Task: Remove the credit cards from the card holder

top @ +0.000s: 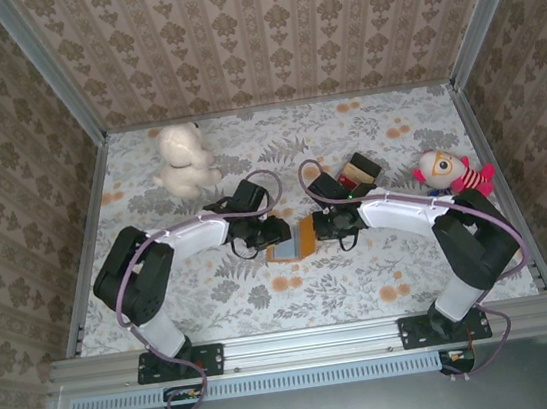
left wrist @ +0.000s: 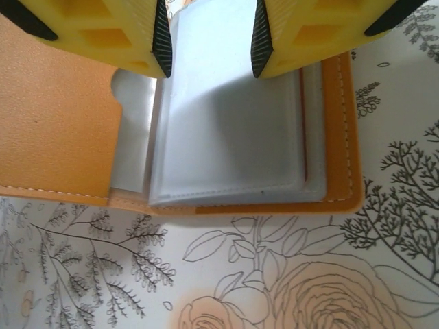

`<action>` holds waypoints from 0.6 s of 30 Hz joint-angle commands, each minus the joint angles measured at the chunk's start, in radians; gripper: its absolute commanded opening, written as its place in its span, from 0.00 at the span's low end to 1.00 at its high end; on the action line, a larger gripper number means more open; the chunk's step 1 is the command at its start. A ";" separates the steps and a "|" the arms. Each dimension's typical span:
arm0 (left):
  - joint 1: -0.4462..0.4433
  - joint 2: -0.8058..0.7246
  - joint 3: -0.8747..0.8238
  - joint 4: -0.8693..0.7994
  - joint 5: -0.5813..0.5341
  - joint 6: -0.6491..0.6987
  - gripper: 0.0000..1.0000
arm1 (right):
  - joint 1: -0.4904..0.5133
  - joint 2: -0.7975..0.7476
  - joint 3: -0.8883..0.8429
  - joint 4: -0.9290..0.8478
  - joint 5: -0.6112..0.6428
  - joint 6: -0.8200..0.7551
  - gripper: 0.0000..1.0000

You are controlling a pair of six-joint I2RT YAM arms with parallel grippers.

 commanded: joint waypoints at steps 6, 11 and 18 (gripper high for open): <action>-0.005 -0.013 0.040 -0.093 -0.083 0.009 0.43 | -0.010 0.044 -0.021 0.015 -0.004 -0.043 0.14; -0.004 -0.039 0.044 -0.137 -0.106 0.026 0.44 | -0.015 0.046 -0.027 0.023 -0.003 -0.056 0.14; -0.002 -0.069 0.039 -0.162 -0.138 0.029 0.43 | -0.016 0.051 -0.027 0.033 -0.003 -0.067 0.14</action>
